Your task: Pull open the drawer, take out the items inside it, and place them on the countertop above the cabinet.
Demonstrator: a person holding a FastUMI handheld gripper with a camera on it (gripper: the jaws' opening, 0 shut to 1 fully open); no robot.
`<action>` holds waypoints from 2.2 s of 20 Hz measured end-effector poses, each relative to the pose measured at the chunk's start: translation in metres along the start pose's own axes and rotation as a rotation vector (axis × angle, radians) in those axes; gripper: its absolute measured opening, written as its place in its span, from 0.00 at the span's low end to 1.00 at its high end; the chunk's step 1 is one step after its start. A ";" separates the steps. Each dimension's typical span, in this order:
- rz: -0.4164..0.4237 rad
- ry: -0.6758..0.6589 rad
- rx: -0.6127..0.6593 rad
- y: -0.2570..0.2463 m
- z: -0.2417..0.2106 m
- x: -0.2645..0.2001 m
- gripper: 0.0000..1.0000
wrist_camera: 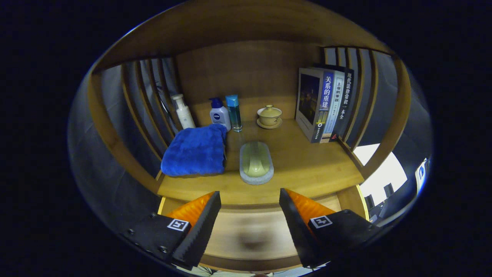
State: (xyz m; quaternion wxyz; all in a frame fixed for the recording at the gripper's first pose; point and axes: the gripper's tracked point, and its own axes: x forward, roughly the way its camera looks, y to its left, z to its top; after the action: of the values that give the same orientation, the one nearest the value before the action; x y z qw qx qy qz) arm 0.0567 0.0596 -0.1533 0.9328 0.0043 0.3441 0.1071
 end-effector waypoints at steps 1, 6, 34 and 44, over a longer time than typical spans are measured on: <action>-0.008 -0.015 -0.003 -0.001 -0.006 -0.009 0.99; -0.020 -0.088 0.006 -0.006 -0.040 -0.050 0.99; -0.034 -0.241 0.020 -0.030 -0.218 -0.093 0.99; -0.019 -0.239 0.034 -0.024 -0.232 -0.073 0.98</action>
State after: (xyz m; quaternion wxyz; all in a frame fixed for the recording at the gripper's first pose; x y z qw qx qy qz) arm -0.1411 0.0060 -0.2855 0.9679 0.0297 0.2324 0.0909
